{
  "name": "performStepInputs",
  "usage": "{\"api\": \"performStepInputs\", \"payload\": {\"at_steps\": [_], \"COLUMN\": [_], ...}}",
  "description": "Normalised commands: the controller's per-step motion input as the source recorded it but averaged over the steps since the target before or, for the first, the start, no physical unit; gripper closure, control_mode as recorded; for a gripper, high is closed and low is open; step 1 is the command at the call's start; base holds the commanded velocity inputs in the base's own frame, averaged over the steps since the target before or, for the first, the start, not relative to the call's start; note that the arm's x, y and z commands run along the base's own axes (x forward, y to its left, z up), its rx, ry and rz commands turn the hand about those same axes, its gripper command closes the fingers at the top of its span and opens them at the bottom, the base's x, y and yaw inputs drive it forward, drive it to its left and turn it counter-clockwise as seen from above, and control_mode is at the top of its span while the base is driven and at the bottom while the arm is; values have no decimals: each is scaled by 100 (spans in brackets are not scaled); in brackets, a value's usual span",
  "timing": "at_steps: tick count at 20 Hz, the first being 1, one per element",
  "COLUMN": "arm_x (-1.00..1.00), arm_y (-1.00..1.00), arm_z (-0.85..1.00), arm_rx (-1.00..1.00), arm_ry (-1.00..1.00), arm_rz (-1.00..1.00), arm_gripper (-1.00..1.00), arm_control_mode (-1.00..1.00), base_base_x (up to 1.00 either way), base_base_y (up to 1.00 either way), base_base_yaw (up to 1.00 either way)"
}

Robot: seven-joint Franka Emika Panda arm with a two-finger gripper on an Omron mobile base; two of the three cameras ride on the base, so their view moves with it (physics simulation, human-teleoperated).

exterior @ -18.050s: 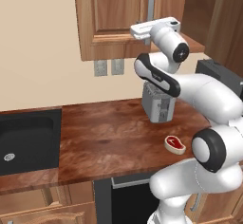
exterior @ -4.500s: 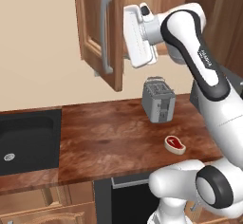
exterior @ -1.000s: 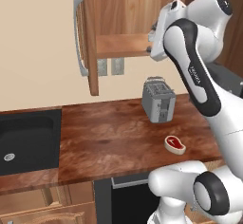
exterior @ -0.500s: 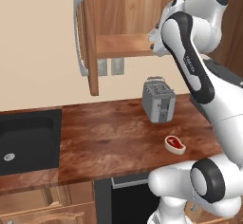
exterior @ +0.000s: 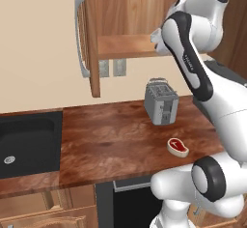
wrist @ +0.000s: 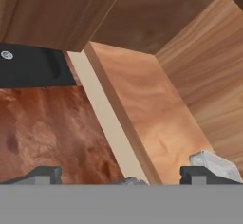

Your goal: Retrieve the tupperware from the cabinet, then place the raw meat into the tupperware to avoid contamination.

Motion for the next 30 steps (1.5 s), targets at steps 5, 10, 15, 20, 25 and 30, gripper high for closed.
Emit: {"api": "performStepInputs", "payload": {"at_steps": [5,10,15,20,25,30], "arm_x": [12,20,25,28,22,16], "arm_y": [-8,-7,-6,-7,-8,-9], "arm_z": [-10,-4,0,0,0,0], "arm_rx": [0,0,0,0,0,0], "arm_ry": [1,2,3,7,7,6], "arm_rz": [-11,-12,-12,-10,-9,-6], "arm_gripper": [-100,-100,-100,-100,-100,-100], "arm_control_mode": [-100,-100,-100,-100,-100,-100], "base_base_x": [0,0,0,0,0,0], "base_base_y": [0,0,0,0,0,0], "base_base_yaw": [0,0,0,0,0,0]}}
